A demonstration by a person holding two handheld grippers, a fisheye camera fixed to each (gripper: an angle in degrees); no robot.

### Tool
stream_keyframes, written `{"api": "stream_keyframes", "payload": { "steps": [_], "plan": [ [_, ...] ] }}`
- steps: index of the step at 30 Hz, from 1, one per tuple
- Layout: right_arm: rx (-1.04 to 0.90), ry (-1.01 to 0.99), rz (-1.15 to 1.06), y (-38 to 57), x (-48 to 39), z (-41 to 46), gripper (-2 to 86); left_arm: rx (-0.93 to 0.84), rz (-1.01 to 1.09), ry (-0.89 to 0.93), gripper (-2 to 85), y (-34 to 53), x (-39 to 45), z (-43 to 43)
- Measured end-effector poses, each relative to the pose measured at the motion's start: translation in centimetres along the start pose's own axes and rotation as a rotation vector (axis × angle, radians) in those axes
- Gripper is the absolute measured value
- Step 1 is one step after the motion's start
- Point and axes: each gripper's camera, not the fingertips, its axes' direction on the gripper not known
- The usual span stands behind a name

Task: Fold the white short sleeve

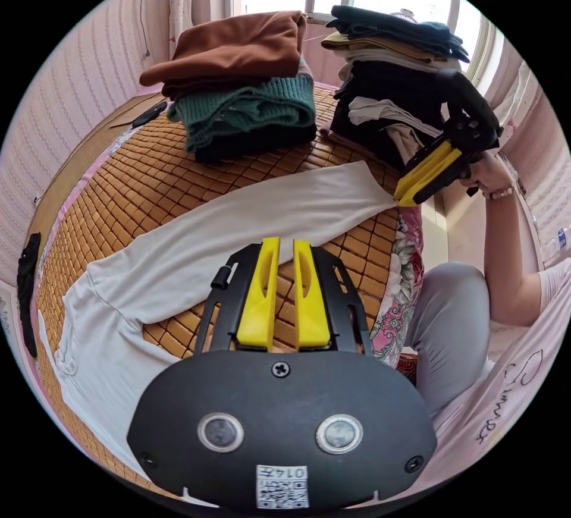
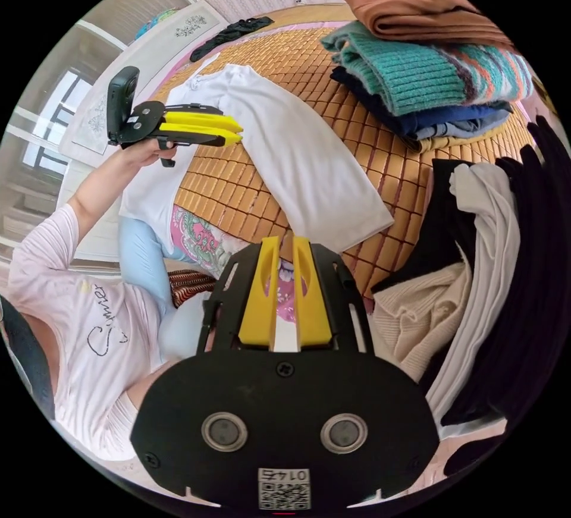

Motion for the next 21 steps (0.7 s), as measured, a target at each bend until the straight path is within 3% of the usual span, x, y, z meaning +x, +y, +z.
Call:
{"api": "stream_keyframes", "payload": {
  "steps": [6, 10, 14, 21],
  "plan": [
    [0.099, 0.003, -0.029, -0.8, -0.1, -0.2, 2.4, -0.027, 0.026, 0.055, 4.9, -2.4, 1.3, -0.2],
    [-0.088, -0.008, -0.035, -2.2, 0.4, 3.8, 1.2, -0.061, -0.003, 0.065, 4.4, -2.9, 0.3, -0.9],
    [-0.070, -0.039, -0.040, -0.9, 0.9, 2.9, 1.9, -0.050, -0.037, 0.100, 4.7, -3.7, -1.4, -3.7],
    [0.217, 0.165, 0.231, 1.0, 4.7, -0.9, 6.3, 0.050, -0.074, 0.096, 5.1, -4.5, -3.7, -11.1]
  ]
}}
